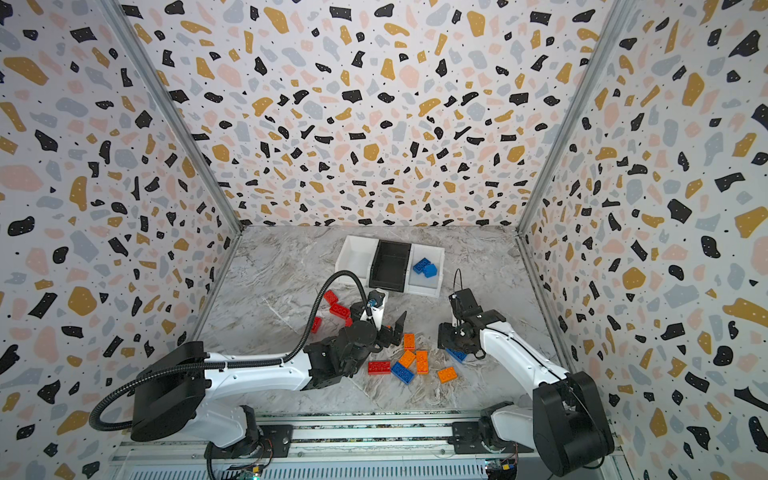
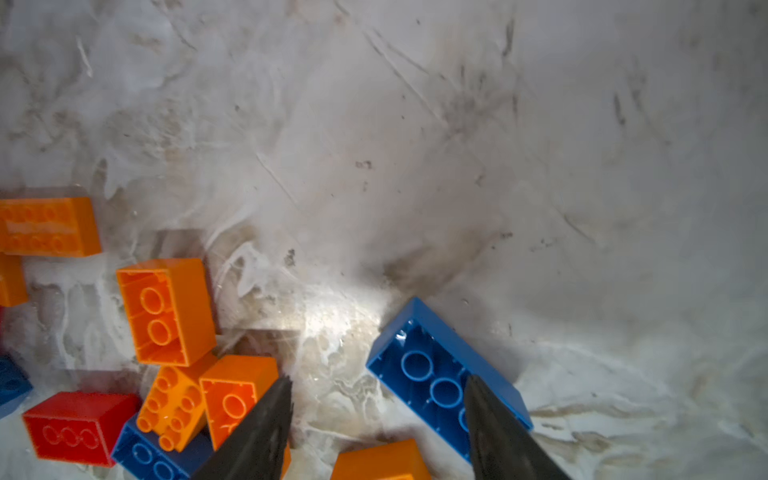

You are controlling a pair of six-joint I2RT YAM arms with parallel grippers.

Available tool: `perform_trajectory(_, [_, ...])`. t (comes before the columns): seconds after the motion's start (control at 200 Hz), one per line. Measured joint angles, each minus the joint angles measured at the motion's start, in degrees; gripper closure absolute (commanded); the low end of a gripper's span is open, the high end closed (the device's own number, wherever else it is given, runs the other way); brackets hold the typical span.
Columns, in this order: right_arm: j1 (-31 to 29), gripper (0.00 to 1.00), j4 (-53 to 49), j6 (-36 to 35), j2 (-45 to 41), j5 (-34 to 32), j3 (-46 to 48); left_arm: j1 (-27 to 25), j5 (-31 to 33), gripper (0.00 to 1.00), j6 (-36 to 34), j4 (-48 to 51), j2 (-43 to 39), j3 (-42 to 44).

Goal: Sort the legos into containers by color
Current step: 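Grasp another blue brick from the pile with the right gripper and lift it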

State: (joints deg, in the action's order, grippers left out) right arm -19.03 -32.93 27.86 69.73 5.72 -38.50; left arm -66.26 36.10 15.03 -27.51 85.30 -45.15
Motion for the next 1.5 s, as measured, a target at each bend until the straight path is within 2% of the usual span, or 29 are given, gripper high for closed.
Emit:
perform_trajectory(0.35, [0.0, 0.33, 3.76, -1.31, 7.93, -0.85, -1.27, -2.23, 4.13, 0.0, 2.4, 0.48, -4.9, 1.31])
perform_trajectory(0.651, [-0.7, 0.35, 3.61, -1.05, 8.22, -1.22, -1.27, -2.91, 7.85, 0.0, 4.09, 0.98, -8.48, 4.81])
perform_trajectory(1.016, [-3.91, 0.5, 2.38, 3.1, 8.22, -3.48, -0.85, -2.91, 8.41, 0.0, 3.78, 0.9, -8.44, 5.49])
perform_trajectory(1.236, [-4.13, 0.75, 0.87, 4.52, 8.26, -5.57, -0.98, -2.93, 9.07, 0.0, 3.72, 0.72, -8.46, 6.45])
perform_trajectory(1.502, [-4.13, 0.77, -2.32, 3.96, 10.32, -7.87, -6.73, -2.91, 10.82, 0.0, 3.72, 0.72, -8.72, 7.41])
